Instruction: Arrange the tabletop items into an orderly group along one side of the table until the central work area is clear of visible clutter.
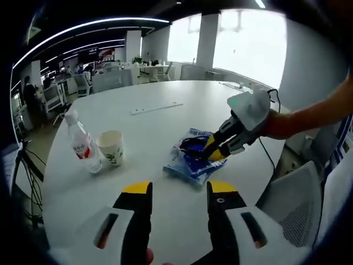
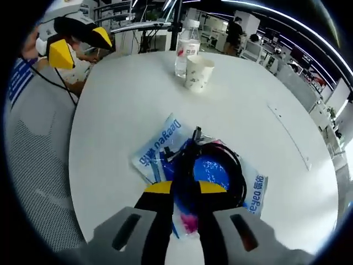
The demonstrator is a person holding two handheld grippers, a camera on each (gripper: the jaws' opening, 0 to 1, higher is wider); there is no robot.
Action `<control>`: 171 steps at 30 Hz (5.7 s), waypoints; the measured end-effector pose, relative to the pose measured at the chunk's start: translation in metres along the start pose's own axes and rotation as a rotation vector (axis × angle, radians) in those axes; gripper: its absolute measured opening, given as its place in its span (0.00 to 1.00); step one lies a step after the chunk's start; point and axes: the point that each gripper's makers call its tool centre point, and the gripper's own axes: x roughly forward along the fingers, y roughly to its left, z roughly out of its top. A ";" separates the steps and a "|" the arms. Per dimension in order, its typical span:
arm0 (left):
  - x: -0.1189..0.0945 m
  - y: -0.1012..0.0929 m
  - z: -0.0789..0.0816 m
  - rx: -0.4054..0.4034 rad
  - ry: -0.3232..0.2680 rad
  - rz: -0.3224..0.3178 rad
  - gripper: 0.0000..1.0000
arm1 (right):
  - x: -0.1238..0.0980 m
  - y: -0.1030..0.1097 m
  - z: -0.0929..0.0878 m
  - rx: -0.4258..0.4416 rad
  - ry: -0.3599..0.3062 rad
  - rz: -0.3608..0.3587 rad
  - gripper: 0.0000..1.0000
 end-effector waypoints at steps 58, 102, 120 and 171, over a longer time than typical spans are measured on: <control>0.007 -0.004 0.014 0.022 -0.032 -0.060 0.38 | -0.078 -0.049 0.013 0.027 -0.122 -0.201 0.02; 0.022 -0.024 0.019 0.046 -0.009 -0.088 0.38 | -0.131 -0.088 -0.084 0.141 -0.045 -0.381 0.00; 0.013 -0.015 0.014 0.029 -0.009 -0.054 0.38 | -0.106 -0.059 -0.077 0.121 -0.052 -0.296 0.00; 0.026 -0.014 0.019 0.049 -0.003 -0.088 0.37 | -0.088 -0.025 -0.100 0.217 -0.011 -0.238 0.00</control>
